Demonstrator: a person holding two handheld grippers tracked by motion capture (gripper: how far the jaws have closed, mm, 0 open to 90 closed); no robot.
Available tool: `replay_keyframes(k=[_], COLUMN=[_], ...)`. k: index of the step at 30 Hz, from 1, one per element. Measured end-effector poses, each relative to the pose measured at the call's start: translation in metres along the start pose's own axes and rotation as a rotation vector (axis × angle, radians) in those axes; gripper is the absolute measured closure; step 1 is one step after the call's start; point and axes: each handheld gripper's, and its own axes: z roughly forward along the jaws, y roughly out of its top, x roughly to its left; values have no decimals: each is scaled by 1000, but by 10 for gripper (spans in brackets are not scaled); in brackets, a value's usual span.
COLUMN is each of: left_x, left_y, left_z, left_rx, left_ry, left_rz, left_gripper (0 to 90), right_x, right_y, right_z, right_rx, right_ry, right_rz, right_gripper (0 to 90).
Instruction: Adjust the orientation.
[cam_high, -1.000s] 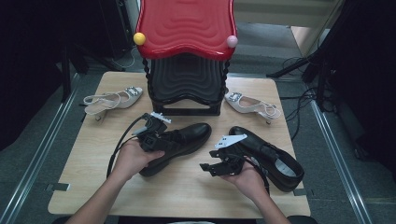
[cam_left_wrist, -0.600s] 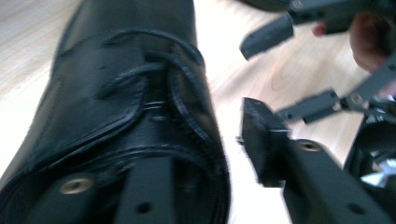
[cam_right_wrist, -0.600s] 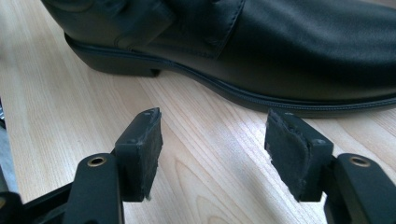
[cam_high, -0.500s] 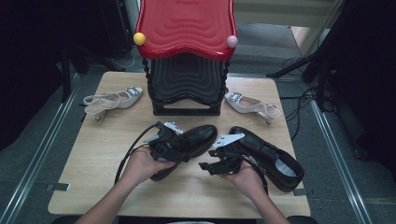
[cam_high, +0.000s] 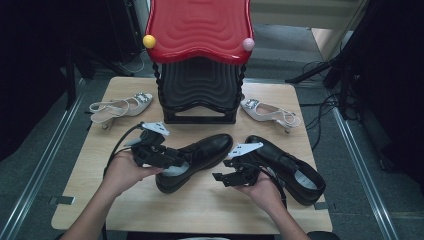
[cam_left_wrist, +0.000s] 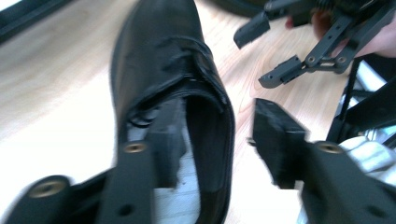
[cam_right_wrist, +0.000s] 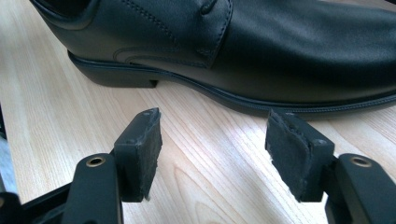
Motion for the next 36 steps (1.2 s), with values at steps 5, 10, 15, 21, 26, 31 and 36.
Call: replay_keyframes(k=[5,10,15,21,26,31,36], left_x=[19,46,66,66,64,64,60], left_y=[-8,-23,-33,-31,-30,-32,-33], left_z=[-15,-9,11,34,50,51,52], left_rx=[-25,3,-26,18,62,44,44], left_ry=[5,-2,4,7,27,8,5], left_rz=[-28,-72,-105,-89,-73,-107,-121], left_gripper=[782,897,894,882,898,900,900], right_x=[3,4,10,17,18,15,15], right_y=[2,6,10,14,16,16,18], right_z=[2,5,11,25,31,31,30], right_rx=[0,-22,-33,-29,-21,-13,5], right_ry=[8,-1,-2,-11,-11,9,1], right_rz=[2,32,9,15,42,66,49], right_gripper=[404,487,692,900,900,900,900])
